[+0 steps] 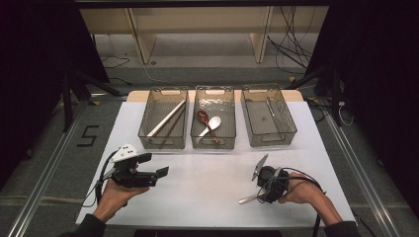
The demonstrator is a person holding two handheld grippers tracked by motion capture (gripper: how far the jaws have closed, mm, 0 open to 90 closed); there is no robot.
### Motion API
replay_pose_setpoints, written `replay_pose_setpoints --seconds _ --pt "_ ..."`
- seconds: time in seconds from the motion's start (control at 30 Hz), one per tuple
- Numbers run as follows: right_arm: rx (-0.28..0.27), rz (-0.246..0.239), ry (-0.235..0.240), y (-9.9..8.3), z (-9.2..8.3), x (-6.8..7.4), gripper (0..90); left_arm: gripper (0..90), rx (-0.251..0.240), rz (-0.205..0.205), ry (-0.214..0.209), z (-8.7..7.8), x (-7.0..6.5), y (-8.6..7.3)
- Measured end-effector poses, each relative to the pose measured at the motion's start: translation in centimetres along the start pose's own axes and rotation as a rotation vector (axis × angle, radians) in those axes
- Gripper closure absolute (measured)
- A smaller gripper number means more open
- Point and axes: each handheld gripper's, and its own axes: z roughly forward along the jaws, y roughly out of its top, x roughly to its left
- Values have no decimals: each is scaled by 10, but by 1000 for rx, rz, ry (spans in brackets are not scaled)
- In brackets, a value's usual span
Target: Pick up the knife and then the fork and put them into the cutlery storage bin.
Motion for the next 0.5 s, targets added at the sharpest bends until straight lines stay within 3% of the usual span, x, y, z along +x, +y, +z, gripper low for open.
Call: replay_pose_setpoints --seconds 0.5 --pt "44 -54 15 5 0 8 817 153 -4 -6 2 -1 0 -1"
